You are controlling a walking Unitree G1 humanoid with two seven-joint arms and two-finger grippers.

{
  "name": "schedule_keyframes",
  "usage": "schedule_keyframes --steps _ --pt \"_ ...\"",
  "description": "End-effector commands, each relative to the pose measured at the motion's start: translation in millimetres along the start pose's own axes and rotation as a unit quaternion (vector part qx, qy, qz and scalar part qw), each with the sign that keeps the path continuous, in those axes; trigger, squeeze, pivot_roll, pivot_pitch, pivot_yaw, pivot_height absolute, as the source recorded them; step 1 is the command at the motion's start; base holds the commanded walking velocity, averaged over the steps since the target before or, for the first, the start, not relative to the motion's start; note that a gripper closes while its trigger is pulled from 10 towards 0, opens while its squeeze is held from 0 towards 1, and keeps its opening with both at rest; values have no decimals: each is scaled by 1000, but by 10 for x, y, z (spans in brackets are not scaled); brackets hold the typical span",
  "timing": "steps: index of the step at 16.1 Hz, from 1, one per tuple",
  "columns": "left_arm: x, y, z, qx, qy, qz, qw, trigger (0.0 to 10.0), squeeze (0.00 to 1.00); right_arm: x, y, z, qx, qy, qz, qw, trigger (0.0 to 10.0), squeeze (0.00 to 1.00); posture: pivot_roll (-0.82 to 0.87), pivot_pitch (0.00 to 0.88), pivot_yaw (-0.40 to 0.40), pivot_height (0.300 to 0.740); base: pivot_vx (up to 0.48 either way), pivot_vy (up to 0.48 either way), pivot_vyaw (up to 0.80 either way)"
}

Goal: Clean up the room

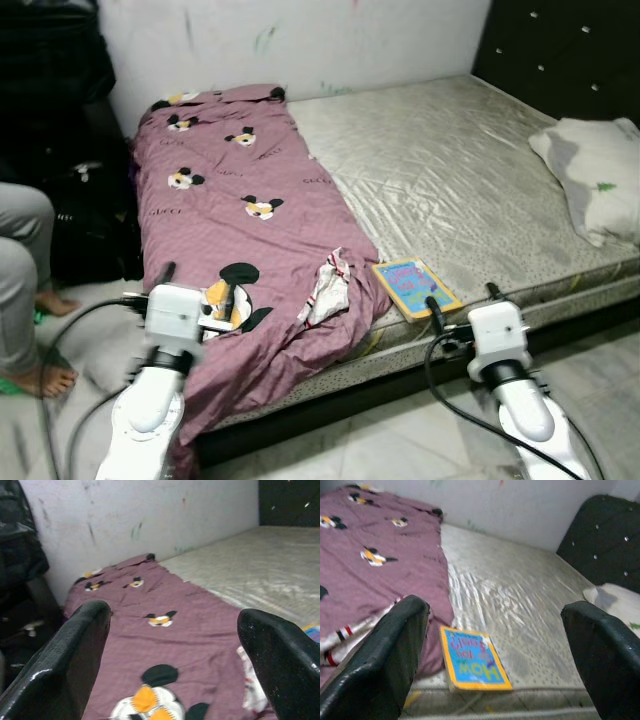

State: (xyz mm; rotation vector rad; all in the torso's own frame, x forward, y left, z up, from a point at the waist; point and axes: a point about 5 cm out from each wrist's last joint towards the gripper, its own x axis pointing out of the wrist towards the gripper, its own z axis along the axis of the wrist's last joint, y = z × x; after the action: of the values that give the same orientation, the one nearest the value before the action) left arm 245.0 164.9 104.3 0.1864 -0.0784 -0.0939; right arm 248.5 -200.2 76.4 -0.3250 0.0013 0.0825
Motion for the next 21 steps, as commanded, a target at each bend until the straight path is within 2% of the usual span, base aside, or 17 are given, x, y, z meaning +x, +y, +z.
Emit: schedule_keyframes --steps 1,5,7,8,9,10,13,16,21 --pt "9 38 10 2 -1 0 1000 10000 0 2 10 42 5 -2 0 1000 10000 0 -41 0 21 740 0 0 0" --pt "30 17 18 5 -3 -6 1000 10000 0 24 87 175 21 -6 9 1000 10000 0 -49 0 21 740 0 0 0" --pt "32 14 20 6 -4 -6 1000 10000 0 40 144 185 52 -1 16 999 10000 0 -49 0 21 740 0 0 0" --pt "40 9 29 6 -5 -7 1000 10000 0 83 235 293 157 -5 20 987 10000 0 -45 0 20 740 0 0 0" --pt "47 10 38 5 -7 -5 1000 10000 0 115 305 409 200 -15 31 979 10000 0 -44 0 21 740 0 0 0" --pt "51 9 45 5 -8 -4 1000 10000 0 134 359 497 221 -25 39 974 10000 0 -44 0 21 740 0 0 0" --pt "54 6 36 8 -5 -3 1000 10000 0 118 435 535 179 -34 62 981 10000 0 -44 0 21 740 0 0 0" --pt "55 1 31 8 -3 -6 1000 10000 0 115 403 505 182 -19 57 982 10000 0 -44 0 21 740 0 0 381" --pt "47 11 26 3 -2 -1 1000 10000 0 113 419 491 173 -10 61 983 10000 0 -40 0 17 740 0 -49 0"
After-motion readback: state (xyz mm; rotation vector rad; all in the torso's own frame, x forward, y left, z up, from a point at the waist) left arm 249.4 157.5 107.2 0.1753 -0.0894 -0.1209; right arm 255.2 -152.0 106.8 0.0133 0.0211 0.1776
